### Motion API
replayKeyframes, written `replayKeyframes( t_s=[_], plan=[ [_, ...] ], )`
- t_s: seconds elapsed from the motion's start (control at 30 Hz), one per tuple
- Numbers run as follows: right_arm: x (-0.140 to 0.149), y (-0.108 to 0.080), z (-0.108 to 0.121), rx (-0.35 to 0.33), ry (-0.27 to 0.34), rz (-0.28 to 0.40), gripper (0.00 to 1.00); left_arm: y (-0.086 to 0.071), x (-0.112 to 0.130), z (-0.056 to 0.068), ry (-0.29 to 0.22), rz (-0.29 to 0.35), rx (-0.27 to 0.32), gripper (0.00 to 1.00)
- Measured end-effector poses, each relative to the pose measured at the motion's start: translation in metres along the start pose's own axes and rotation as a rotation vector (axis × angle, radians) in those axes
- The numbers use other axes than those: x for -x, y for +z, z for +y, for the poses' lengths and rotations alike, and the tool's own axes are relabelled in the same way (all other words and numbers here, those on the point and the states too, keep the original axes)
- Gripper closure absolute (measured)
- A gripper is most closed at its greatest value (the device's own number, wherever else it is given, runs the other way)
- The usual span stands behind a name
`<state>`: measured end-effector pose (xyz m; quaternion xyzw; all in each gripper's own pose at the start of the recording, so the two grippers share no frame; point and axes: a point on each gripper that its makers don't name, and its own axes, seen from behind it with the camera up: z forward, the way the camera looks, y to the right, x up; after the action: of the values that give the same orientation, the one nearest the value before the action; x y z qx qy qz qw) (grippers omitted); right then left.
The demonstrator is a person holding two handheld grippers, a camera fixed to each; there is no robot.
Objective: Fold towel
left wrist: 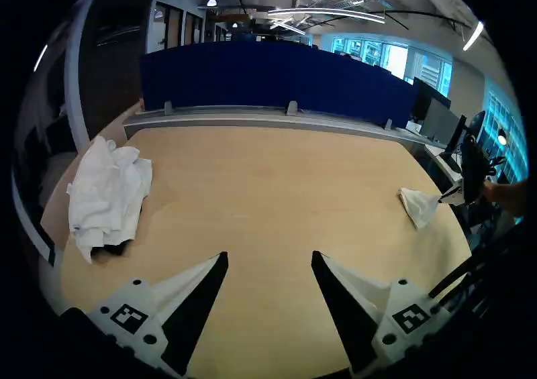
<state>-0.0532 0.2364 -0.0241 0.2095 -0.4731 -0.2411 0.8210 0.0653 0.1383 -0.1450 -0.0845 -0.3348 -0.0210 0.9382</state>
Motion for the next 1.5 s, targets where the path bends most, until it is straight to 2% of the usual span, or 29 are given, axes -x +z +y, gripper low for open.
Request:
replayKeyframes(
  t_s=[0.27, 0.4, 0.6, 0.87, 1.37, 1.5],
  plan=[
    [0.040, 0.021, 0.001, 0.027, 0.076, -0.074, 0.97, -0.002, 0.008, -0.002, 0.000, -0.016, -0.013, 0.08],
    [0.059, 0.032, 0.002, 0.048, 0.141, -0.113, 0.97, -0.003, 0.008, -0.003, 0.002, -0.018, -0.018, 0.08],
    [0.072, 0.043, -0.002, 0.052, 0.215, -0.133, 0.97, -0.003, 0.006, -0.003, 0.010, -0.020, -0.021, 0.08],
    [0.075, 0.046, -0.005, 0.047, 0.230, -0.135, 0.97, -0.002, 0.001, 0.002, 0.019, -0.016, -0.014, 0.08],
    [0.075, 0.043, -0.014, 0.029, 0.220, -0.137, 0.96, -0.004, 0.001, 0.004, 0.020, -0.014, -0.007, 0.08],
    [0.076, 0.041, -0.014, 0.036, 0.216, -0.140, 0.91, -0.005, 0.001, 0.005, 0.021, -0.013, -0.004, 0.08]
  ],
)
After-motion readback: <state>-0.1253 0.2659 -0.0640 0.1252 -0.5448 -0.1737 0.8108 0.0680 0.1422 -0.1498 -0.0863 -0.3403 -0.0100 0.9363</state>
